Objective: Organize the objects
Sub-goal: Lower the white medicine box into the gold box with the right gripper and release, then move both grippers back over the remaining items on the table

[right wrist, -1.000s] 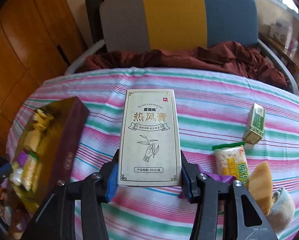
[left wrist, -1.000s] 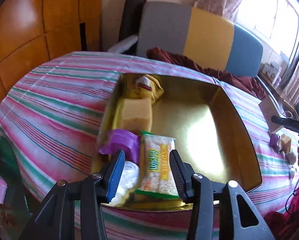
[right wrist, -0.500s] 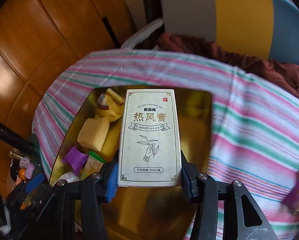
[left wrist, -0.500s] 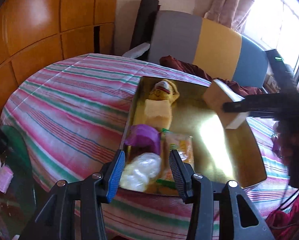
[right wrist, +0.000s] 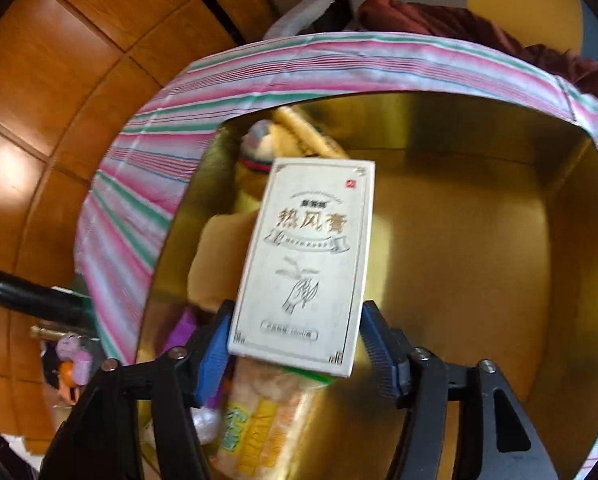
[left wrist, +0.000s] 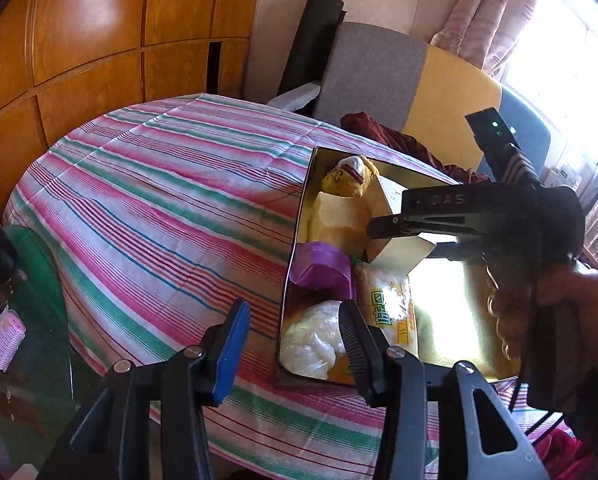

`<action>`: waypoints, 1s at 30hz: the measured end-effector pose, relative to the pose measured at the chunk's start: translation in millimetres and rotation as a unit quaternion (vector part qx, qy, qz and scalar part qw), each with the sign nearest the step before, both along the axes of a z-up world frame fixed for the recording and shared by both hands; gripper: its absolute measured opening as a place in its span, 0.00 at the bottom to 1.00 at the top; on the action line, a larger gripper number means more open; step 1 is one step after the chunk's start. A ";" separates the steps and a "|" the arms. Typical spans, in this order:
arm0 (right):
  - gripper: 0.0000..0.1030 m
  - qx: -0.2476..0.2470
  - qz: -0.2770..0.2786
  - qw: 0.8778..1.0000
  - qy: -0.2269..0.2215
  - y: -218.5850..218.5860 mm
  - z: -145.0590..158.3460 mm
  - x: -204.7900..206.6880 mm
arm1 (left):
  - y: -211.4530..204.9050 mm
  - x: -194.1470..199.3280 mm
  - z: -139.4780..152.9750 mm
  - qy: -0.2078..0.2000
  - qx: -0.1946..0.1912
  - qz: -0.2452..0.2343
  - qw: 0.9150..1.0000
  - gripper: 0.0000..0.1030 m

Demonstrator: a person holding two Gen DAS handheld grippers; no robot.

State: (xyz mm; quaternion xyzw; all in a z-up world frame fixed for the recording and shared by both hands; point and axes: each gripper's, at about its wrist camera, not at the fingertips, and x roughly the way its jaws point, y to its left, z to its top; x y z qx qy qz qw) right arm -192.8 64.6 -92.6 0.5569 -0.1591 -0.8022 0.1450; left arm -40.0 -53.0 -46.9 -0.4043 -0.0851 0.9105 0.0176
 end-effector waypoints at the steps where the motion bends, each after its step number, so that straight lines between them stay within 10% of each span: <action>1: 0.80 -0.007 -0.002 1.000 0.001 1.8 1.0 2.1 | 0.1 0.1 0.9 0.001 -0.001 0.000 1.000 0.45; 16: 1.00 0.035 -0.027 0.994 0.100 75.6 66.5 77.5 | 21.3 13.4 26.8 0.042 -0.035 -0.022 0.998 0.45; 30: 1.00 0.092 -0.200 0.965 0.140 262.9 102.9 148.2 | 78.8 19.8 44.5 0.058 -0.061 -0.098 0.992 0.45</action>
